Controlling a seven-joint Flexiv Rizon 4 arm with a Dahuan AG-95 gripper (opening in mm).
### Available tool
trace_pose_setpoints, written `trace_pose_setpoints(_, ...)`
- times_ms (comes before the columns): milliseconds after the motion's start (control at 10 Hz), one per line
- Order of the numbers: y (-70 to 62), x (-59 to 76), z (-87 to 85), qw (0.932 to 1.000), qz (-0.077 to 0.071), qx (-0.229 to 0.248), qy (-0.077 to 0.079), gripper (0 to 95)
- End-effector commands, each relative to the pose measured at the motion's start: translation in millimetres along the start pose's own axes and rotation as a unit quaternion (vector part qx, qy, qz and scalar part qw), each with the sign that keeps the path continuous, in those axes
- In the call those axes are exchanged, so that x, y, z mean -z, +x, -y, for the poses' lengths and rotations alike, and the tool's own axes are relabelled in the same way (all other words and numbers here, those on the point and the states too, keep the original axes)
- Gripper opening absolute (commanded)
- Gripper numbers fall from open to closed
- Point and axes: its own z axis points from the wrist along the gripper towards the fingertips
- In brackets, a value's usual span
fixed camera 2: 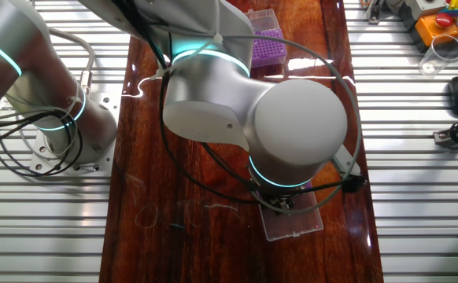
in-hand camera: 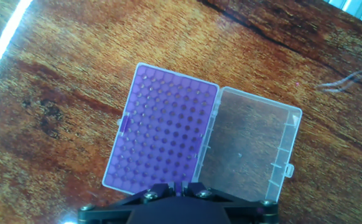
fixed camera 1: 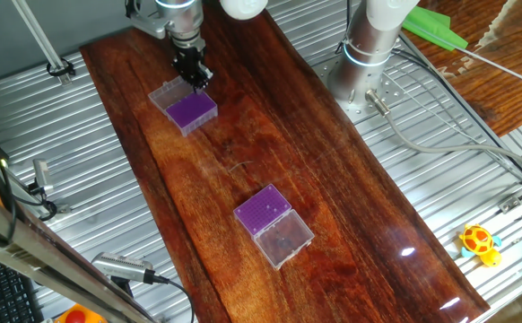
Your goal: Transfer all small pipette tips from one holder to another
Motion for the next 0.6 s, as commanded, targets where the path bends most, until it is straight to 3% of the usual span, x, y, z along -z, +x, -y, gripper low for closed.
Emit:
trace_pose_setpoints(100,1.7,9.8,-3.3,0.9999,-0.003,-0.012,0.001,0.0)
trace_pose_setpoints(400,2.1,31.1,-10.6,0.9997,-0.005,-0.023,-0.001,0.0)
trace_pose_setpoints(600,-4.2,44.7,-22.2,0.9995,-0.007,-0.03,-0.002,0.0)
